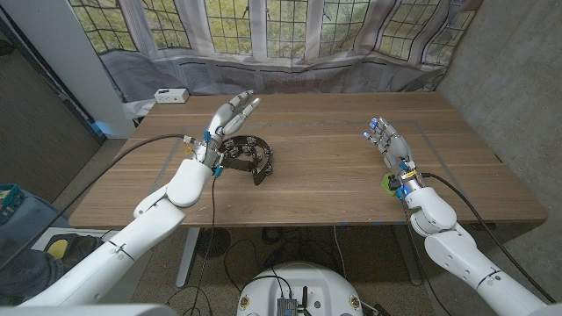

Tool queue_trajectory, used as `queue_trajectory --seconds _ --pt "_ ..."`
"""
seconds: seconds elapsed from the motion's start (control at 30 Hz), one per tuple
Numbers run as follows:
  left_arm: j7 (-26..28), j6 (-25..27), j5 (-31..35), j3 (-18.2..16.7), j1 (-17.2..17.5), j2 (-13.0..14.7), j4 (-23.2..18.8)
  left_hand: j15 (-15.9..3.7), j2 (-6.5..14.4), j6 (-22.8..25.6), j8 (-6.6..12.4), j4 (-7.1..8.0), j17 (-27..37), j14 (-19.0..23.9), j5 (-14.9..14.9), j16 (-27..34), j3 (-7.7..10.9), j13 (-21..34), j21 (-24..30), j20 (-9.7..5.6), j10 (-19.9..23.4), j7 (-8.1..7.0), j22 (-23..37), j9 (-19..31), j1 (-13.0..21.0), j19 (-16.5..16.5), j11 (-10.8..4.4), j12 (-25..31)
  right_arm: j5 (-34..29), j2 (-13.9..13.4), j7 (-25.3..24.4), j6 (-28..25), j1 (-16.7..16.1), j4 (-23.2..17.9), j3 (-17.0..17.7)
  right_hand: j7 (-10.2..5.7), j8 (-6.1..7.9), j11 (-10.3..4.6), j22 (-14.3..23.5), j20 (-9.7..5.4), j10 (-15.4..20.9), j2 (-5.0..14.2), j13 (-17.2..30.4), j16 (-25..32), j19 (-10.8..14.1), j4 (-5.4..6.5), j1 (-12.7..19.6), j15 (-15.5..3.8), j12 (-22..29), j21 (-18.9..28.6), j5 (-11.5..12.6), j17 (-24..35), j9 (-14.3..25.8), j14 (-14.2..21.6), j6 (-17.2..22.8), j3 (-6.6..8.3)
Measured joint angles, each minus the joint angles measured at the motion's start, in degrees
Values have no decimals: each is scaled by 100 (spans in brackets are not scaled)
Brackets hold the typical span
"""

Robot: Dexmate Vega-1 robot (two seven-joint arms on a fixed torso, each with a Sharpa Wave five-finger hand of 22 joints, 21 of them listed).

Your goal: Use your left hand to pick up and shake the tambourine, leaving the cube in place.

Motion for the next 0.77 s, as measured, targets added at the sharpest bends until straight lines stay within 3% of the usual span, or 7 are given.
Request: queue_trajectory --seconds 0.33,0.77 --pt "-381 -689 -1023 -76 -50 -378 454 -18 -101 -313 0 0 1 -142 0 0 -95 -49 0 -41 -175 50 0 0 -101 -101 23 0 29 -13 34 4 23 -2 -3 -11 0 0 0 22 0 -75 0 0 -23 6 -75 0 0 -22 0 0 0 0 -54 -54" --pt "-947 -825 -2194 -22 -207 -758 994 3 -125 -415 28 -24 2 -225 0 0 -118 -81 0 -103 -284 92 0 -27 -185 -162 32 0 108 -66 33 -82 -25 -34 48 -11 0 0 0 1 0 -97 0 0 -43 30 -97 -2 -49 -22 0 0 0 -44 -54 -78"
